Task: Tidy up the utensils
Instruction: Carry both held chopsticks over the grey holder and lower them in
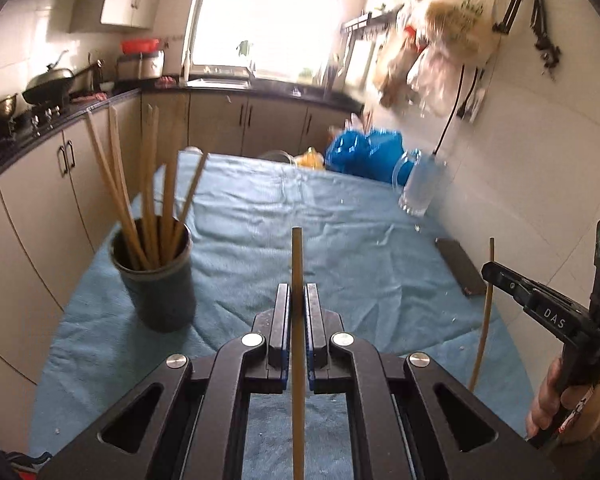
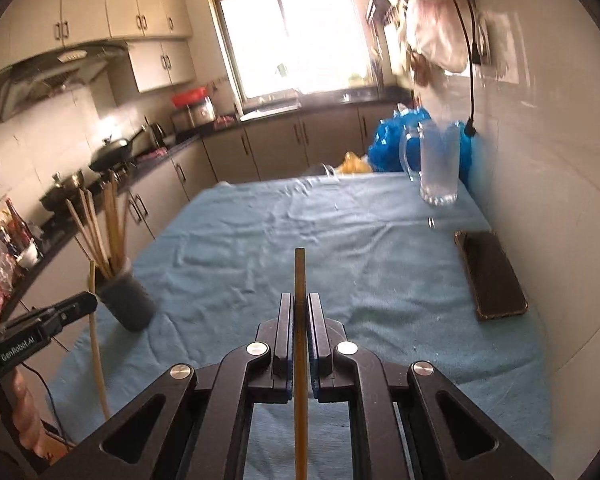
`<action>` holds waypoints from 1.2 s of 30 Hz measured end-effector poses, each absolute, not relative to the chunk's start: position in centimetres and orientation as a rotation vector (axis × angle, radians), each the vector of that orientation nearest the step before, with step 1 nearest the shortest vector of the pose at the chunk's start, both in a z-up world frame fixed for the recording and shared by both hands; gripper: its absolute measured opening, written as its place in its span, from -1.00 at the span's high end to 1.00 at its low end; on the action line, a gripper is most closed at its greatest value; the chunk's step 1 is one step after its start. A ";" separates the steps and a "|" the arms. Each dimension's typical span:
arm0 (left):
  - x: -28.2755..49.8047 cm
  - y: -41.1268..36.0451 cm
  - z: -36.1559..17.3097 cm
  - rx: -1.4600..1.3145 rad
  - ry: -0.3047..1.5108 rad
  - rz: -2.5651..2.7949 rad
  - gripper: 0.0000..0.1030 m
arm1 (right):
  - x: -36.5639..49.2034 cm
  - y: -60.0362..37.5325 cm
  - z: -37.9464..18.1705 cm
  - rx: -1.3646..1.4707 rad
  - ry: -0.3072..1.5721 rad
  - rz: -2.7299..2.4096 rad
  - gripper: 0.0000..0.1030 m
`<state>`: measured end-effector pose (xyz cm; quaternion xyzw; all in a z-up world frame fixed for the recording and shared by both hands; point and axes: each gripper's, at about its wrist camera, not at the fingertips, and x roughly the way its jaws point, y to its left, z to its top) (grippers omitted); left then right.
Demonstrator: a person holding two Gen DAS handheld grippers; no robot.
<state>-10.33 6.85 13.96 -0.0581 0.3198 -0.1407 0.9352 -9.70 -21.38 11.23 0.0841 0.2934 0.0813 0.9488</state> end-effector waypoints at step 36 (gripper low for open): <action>-10.6 18.8 27.0 -0.176 0.338 -0.154 0.89 | -8.3 -8.9 23.1 0.125 0.305 0.403 0.88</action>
